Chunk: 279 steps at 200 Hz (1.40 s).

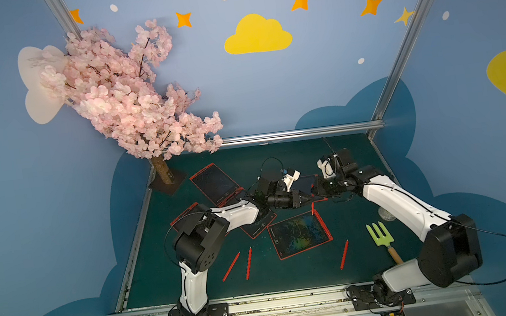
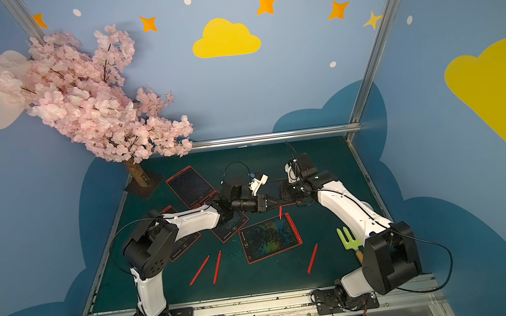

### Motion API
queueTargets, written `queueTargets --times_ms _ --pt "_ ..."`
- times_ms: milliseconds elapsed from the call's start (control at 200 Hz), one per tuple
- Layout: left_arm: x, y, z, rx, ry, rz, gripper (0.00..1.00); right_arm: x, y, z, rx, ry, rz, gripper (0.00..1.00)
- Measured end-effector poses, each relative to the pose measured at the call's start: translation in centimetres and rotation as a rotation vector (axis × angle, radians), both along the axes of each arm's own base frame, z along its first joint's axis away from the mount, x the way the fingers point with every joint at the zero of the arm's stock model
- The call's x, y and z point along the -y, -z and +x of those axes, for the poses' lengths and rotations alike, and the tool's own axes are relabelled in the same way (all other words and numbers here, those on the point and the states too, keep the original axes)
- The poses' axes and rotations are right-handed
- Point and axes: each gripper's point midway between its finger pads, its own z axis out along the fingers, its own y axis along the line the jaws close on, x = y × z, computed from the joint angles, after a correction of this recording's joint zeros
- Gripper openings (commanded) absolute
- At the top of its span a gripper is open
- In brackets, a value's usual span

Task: Place the stylus back onto the writing tablet
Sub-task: Pick up the stylus from the center of the board.

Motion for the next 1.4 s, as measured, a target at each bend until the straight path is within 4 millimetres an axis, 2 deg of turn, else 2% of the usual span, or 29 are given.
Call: queueTargets --times_ms 631,911,1257,1397 --pt "0.1 0.9 -0.1 0.001 -0.005 0.052 0.19 -0.5 -0.3 0.0 0.004 -0.016 0.028 0.08" --pt "0.0 1.0 -0.1 0.005 -0.008 0.06 0.04 -0.5 -0.3 0.0 0.002 -0.01 0.032 0.08" --pt "-0.1 0.8 0.3 -0.004 -0.026 0.048 0.03 -0.9 -0.2 -0.1 -0.006 -0.018 0.056 0.24" --pt "-0.6 0.7 0.8 -0.012 -0.039 0.03 0.03 -1.0 0.3 -0.7 -0.015 -0.024 0.071 0.37"
